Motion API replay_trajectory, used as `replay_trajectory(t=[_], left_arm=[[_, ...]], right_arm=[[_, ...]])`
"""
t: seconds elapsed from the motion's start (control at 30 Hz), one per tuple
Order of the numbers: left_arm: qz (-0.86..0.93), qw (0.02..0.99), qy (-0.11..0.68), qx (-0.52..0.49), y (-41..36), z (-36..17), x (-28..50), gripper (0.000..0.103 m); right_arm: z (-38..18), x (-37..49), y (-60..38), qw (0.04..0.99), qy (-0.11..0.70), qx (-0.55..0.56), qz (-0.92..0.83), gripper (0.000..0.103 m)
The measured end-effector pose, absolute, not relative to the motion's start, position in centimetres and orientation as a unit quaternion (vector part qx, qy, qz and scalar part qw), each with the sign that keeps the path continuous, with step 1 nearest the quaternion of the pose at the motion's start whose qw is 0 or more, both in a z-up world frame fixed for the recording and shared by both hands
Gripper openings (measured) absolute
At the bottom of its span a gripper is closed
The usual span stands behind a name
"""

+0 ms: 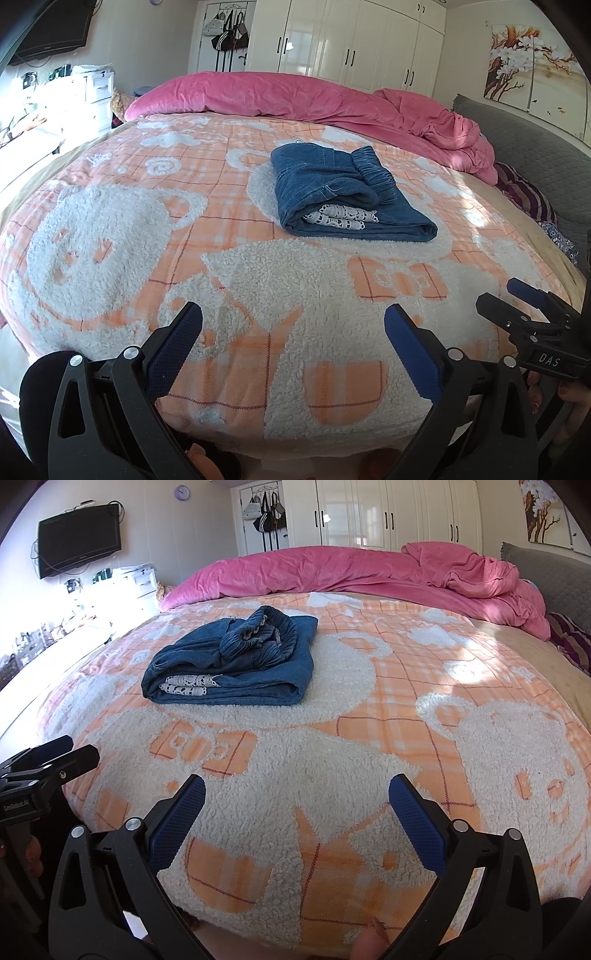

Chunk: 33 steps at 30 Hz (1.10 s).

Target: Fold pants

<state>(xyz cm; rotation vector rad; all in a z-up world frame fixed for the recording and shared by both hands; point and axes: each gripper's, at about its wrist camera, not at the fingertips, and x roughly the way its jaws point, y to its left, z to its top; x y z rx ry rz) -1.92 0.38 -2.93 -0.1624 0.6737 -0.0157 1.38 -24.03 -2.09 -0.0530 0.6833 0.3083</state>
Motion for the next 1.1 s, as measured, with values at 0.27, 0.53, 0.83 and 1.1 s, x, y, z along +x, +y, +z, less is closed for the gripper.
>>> replay_trajectory(t=[0.27,0.53,0.83,1.1], left_arm=[[-0.006,0.940,0.333,-0.078,0.39,-3.02,-1.81,0.099],[-0.005,0.938,0.337,-0.079,0.43,-3.13,-1.74,0.099],[-0.007,0.938,0.339,-0.077,0.25,-3.15,-1.68,0.099],[-0.006,0.936,0.343,-0.080,0.25,-3.11,-1.64,0.099]], right_arm=[[-2.13,1.49,-24.07,0.930,0.334,-0.026,0.151,0.094],[-2.35,1.35,-24.11,0.930,0.336,-0.027,0.150,0.094],[-2.40,1.45,-24.31,0.929,0.337,-0.027,0.148,0.094],[-2.44,1.51,-24.45,0.929,0.339,-0.028,0.145,0.094]])
